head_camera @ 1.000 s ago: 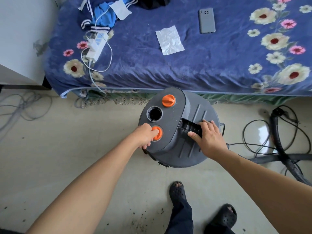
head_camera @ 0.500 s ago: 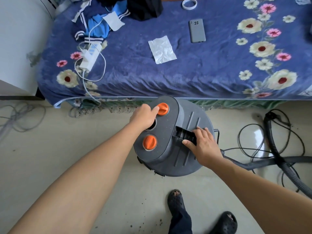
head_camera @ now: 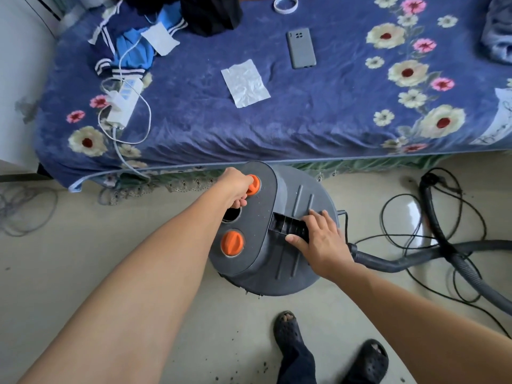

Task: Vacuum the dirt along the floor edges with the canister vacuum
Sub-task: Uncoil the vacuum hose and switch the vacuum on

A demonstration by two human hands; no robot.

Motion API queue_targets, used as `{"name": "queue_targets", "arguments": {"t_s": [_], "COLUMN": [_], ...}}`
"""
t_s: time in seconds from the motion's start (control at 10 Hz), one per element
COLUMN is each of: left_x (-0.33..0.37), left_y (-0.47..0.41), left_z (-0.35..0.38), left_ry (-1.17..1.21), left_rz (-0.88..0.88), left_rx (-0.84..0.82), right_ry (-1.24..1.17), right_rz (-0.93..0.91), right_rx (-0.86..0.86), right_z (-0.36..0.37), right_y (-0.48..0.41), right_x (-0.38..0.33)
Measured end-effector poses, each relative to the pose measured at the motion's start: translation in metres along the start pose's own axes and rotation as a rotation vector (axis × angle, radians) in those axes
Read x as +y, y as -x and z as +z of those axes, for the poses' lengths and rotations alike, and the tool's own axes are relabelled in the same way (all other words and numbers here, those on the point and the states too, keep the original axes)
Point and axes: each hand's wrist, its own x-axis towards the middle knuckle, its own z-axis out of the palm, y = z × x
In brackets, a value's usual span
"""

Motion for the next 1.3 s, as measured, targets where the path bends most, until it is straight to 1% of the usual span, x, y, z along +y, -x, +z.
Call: {"name": "queue_targets", "arguments": {"t_s": [0.3, 0.4, 0.5, 0.6, 0.7, 0.8, 1.0, 1.2, 1.3], "left_x": [-0.005, -0.015, -0.034, -0.067, -0.106, -0.13, -0.138, -0.136, -0.131], "left_y": [-0.002, 0.001, 0.024, 0.046, 0.059, 0.066, 0.061, 0.057, 0.06], "left_z": [-0.003, -0.001, -0.004, -0.009, -0.011, -0.007, -0.005, -0.006, -0.006], "left_ry": [-0.052, -0.108, -0.307, -0.47, -0.486, -0.413, -0.36, -0.507, -0.552], "left_rz": [0.04, 0.109, 0.255, 0.337, 0.272, 0.289, 0.345, 0.395, 0.371], "left_rx": [0.016, 0.062, 0.097, 0.134, 0.052, 0.029, 0.006, 0.004, 0.0], "right_ry": [-0.013, -0.012, -0.025, -0.037, -0.037, -0.035, -0.036, -0.02, -0.027], "right_rz": [0.004, 0.002, -0.002, -0.001, -0.003, -0.002, -0.008, -0.004, -0.008], "right_rx": [0.001, 0.001, 0.012, 0.02, 0.015, 0.014, 0.02, 0.011, 0.007], "right_z": [-0.001, -0.001, 0.001, 0.003, 0.002, 0.002, 0.001, 0.001, 0.002], "right_y": [0.001, 0.001, 0.0, 0.0, 0.0, 0.0, 0.0, 0.0, -0.001], "right_x": [-0.001, -0.001, 0.0, 0.001, 0.001, 0.001, 0.001, 0.001, 0.002]}}
